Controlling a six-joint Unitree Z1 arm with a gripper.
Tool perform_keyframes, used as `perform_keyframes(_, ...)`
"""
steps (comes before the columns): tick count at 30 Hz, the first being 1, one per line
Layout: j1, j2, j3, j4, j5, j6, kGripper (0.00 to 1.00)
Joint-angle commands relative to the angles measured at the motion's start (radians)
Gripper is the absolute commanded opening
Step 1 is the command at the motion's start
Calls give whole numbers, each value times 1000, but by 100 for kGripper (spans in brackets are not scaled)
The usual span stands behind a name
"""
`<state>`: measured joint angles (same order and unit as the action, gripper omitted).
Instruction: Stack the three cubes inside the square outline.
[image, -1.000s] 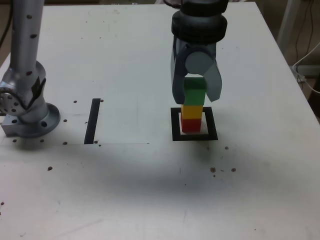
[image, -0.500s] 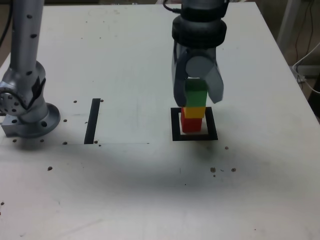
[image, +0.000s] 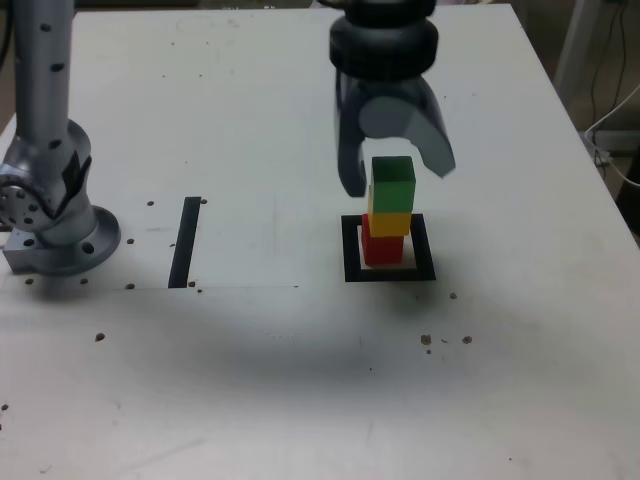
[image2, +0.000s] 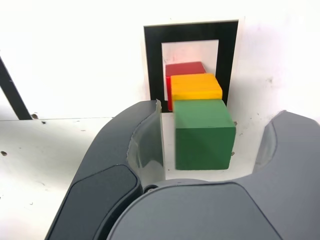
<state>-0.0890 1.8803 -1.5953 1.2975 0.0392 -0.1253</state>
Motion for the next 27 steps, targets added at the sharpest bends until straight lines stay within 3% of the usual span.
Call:
perform_keyframes(1, 3, -38, 17, 13, 12, -7, 99)
perform_keyframes(15, 26, -261, 354, 28, 35, -15, 100)
perform_keyframes(21, 26, -357, 576, -26, 26, -15, 100)
perform_keyframes(27, 26, -407, 748, -136, -1, -15, 100)
